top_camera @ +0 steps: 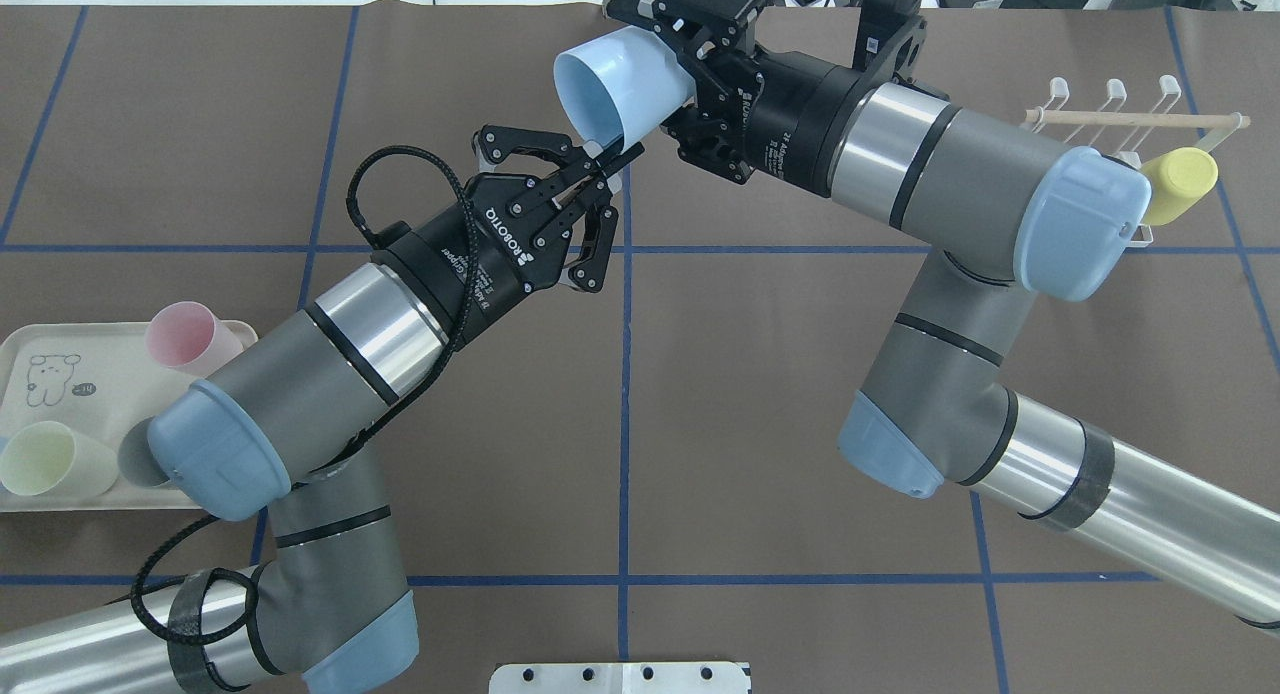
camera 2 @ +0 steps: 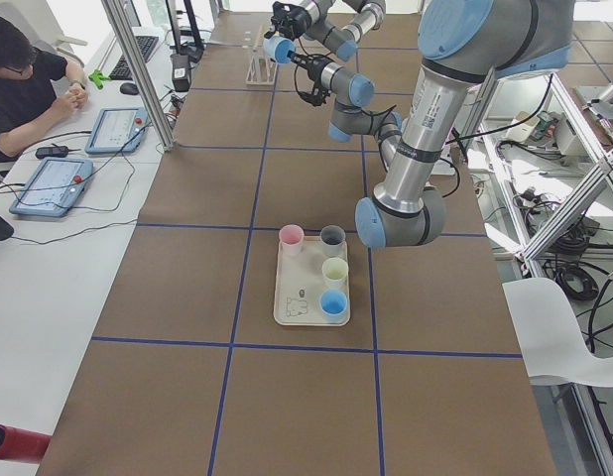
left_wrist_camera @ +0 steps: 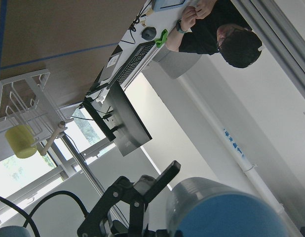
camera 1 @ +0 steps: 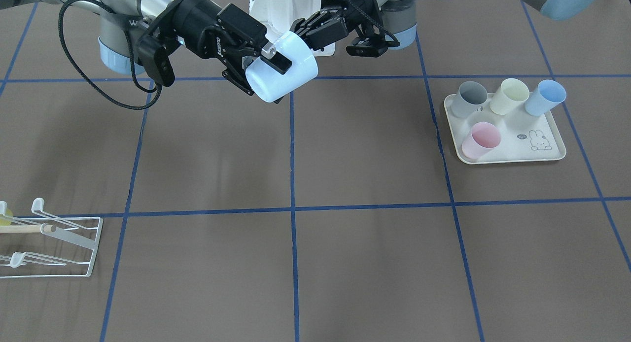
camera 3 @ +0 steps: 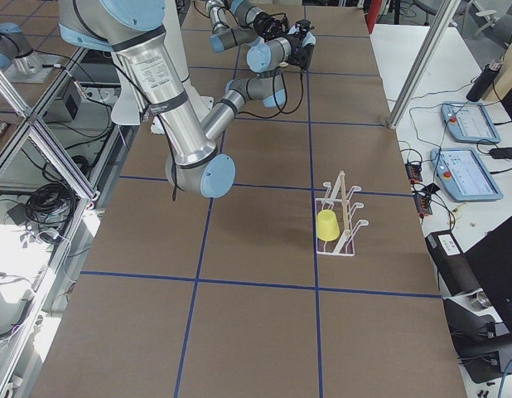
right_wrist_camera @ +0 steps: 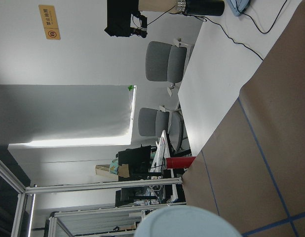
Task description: Transfer IKEA cup to right arm and place on rack
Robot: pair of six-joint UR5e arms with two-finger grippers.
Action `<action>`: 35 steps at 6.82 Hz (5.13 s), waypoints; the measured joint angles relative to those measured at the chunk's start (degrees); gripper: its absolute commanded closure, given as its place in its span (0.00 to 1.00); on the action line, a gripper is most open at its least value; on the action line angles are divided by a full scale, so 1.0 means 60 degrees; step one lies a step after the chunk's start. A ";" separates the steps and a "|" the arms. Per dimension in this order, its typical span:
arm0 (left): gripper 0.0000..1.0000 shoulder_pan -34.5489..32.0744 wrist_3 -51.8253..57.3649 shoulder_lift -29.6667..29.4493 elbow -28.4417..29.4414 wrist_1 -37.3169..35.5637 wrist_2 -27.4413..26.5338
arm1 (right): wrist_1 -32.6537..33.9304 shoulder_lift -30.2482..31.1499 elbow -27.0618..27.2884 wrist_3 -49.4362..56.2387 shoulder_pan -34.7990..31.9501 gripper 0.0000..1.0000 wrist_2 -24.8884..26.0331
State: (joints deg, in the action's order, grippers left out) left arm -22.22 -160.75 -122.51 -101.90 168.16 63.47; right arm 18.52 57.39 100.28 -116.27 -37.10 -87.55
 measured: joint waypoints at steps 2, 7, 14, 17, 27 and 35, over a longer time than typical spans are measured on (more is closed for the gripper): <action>0.00 0.0045 0.0511 -0.0095 -0.0018 -0.0021 0.0010 | 0.0000 0.0005 -0.0010 0.0021 -0.0011 1.00 0.0002; 0.00 -0.0037 0.1548 0.0160 -0.0458 0.0035 0.0092 | 0.0029 0.0096 -0.0275 0.0078 -0.1053 1.00 -0.0388; 0.00 -0.0142 0.6426 0.3727 -0.2725 -0.0492 0.0999 | 0.0109 0.0755 -0.3791 0.6349 -0.5155 1.00 -0.3390; 0.00 -0.0842 0.7978 0.4767 -0.3623 -0.2371 0.2564 | 0.0809 0.1123 -0.4512 0.9427 -0.6209 1.00 -0.3250; 0.00 -0.2316 0.8832 0.5959 -0.4028 -0.2792 0.4769 | -0.0338 0.3137 -0.4658 1.1815 -0.4149 1.00 0.2495; 0.00 -0.2288 0.8832 0.5907 -0.4032 -0.2788 0.4774 | -0.0860 0.3726 -0.4899 1.1846 -0.3793 0.10 0.2816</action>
State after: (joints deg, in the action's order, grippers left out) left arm -35.95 -107.75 -87.07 -126.09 151.44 92.12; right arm 13.36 79.75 70.89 -45.19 -59.86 -70.66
